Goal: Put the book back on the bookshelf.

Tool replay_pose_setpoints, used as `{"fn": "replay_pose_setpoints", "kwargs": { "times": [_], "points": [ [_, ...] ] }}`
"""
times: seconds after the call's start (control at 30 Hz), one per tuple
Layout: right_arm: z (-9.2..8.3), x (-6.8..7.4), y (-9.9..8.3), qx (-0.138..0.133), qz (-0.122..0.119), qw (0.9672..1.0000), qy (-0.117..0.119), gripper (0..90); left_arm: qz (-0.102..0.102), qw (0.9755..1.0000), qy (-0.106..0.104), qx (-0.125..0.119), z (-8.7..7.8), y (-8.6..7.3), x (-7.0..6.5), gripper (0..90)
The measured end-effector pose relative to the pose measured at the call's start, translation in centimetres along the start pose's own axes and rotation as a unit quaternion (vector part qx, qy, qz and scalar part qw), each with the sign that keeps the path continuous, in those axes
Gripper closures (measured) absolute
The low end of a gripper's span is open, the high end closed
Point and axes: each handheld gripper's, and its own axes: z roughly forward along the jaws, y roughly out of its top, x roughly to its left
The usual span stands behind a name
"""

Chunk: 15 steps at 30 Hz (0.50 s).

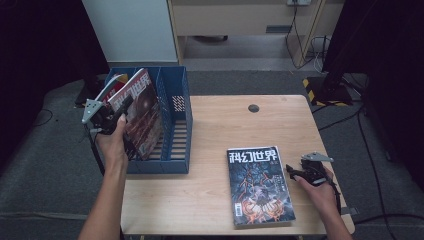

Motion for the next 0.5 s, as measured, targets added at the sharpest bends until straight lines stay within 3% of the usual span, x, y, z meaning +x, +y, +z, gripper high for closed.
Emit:
{"fn": "replay_pose_setpoints", "kwargs": {
  "times": [0.5],
  "points": [
    [0.0,0.02,0.01,0.0,0.001,1.0,0.0,31.4,-0.003,1.0,0.007,0.005,0.47,-0.82,0.07,82.6]
  ]
}}
